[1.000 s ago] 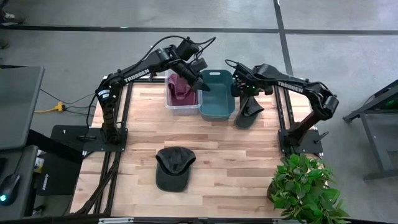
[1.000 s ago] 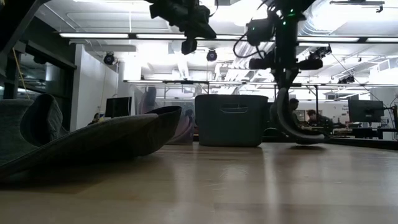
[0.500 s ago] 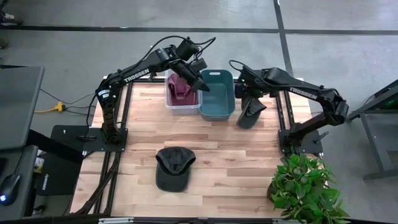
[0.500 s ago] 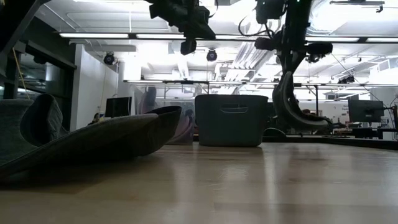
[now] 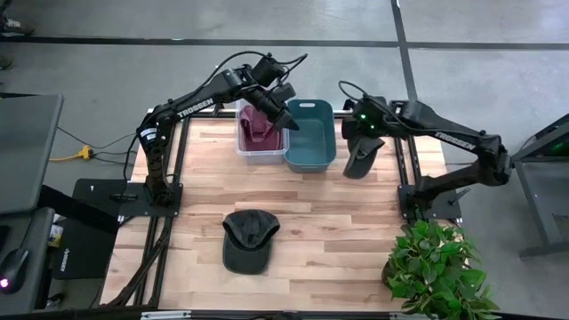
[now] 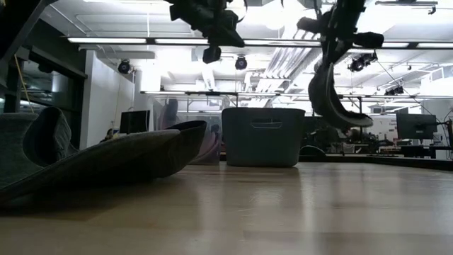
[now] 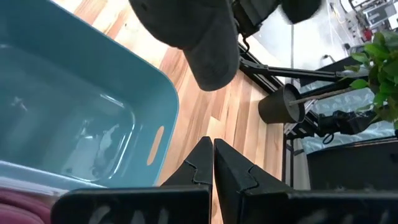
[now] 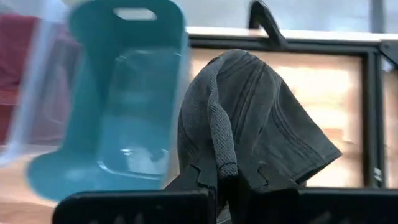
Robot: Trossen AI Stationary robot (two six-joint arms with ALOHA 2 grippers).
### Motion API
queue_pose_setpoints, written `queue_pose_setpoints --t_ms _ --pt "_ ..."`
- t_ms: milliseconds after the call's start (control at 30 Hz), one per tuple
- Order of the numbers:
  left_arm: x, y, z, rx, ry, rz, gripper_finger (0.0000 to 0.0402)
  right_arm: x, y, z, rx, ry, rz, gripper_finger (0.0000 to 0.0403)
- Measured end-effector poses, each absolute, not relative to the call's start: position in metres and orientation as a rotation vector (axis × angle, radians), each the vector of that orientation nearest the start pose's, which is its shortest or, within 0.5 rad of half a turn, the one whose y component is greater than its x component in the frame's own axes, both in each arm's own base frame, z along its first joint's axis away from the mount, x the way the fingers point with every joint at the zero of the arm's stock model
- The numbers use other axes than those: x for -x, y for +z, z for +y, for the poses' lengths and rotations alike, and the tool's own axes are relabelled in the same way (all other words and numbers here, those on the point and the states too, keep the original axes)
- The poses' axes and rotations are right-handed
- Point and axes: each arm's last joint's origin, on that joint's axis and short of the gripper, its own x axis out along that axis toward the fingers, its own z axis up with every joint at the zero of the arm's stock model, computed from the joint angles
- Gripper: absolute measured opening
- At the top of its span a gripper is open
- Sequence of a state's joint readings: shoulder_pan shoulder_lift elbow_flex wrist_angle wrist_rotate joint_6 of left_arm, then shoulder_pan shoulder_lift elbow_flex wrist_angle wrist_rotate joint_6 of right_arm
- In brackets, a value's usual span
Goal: Pick & Place hat
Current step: Put the top right black cap into the green bin
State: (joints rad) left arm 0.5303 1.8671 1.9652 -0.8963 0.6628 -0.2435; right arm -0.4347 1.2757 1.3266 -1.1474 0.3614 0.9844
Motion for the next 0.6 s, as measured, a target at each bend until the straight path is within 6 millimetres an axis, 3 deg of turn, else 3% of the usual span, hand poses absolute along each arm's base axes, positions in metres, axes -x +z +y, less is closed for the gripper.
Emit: queue_pose_setpoints --t_ms 167,333,600 --pt "-0.351 0.373 0.185 0.714 -0.036 0.7 0.0 -0.197 0.363 -0.099 -0.828 -1.138 0.606 0.0004" --pt "-0.351 0.373 0.186 0.736 0.022 0.708 0.0 -0.191 0.394 -0.094 -0.749 -1.083 0.577 0.0004" --pt "-0.332 0.398 0.181 0.72 0.094 0.648 0.0 -0.18 0.448 -0.091 -0.635 -0.992 0.458 0.0003"
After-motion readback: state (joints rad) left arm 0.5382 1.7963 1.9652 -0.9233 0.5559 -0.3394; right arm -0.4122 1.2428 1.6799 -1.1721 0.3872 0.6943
